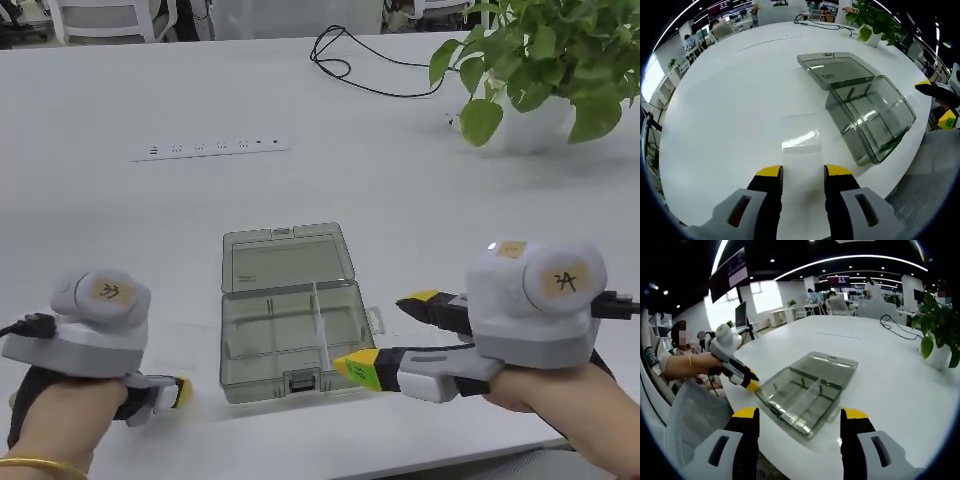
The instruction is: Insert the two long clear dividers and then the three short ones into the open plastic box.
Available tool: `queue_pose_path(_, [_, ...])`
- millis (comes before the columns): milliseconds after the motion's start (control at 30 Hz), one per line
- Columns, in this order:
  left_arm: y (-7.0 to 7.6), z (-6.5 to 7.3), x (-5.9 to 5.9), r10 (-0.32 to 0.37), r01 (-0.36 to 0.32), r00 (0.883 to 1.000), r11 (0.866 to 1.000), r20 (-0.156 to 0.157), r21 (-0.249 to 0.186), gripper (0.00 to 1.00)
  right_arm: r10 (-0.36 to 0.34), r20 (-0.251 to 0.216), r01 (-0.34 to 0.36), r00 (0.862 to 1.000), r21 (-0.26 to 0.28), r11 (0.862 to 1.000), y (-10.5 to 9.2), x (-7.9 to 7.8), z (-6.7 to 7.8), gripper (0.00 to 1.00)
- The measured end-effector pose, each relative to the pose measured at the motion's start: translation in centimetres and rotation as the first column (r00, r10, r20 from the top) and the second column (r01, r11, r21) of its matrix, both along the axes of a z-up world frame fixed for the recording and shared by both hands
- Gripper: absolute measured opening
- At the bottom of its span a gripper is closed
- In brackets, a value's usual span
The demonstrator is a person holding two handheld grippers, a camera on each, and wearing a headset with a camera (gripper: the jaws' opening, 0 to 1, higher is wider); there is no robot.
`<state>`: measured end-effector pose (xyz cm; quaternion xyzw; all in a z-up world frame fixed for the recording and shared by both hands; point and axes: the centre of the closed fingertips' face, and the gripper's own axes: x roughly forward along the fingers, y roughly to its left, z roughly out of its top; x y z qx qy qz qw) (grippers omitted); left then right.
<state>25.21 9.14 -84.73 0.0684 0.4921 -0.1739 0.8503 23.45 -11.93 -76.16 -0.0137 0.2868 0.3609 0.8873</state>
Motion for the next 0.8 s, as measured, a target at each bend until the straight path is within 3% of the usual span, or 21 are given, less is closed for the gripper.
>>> queue_pose_path(200, [-0.1,0.3,-0.3,0.009,-0.009,1.0,1.0,0.008,-0.007,0.3,-0.018,-0.013,0.018,1.0,0.008,1.0,0.1,0.3,0.0,0.66])
queue_pose_path(467, [-0.2,1.2,-0.3,0.047,-0.043,0.998,0.996,0.05,-0.079,0.3,-0.033,-0.012,0.033,0.999,0.051,0.998,1.0,0.6,0.7,0.6])
queue_pose_path(667, [-0.3,3.0,-0.5,0.096,-0.082,0.99,0.988,0.105,-0.133,0.3,-0.041,-0.045,0.046,0.998,0.134,0.99,3.2,0.7,1.3,0.54])
queue_pose_path(800, [-0.7,4.2,-0.8,0.107,-0.082,0.983,0.982,0.147,-0.171,0.3,-0.05,-0.065,0.063,0.997,0.217,0.974,4.9,0.9,2.2,0.49])
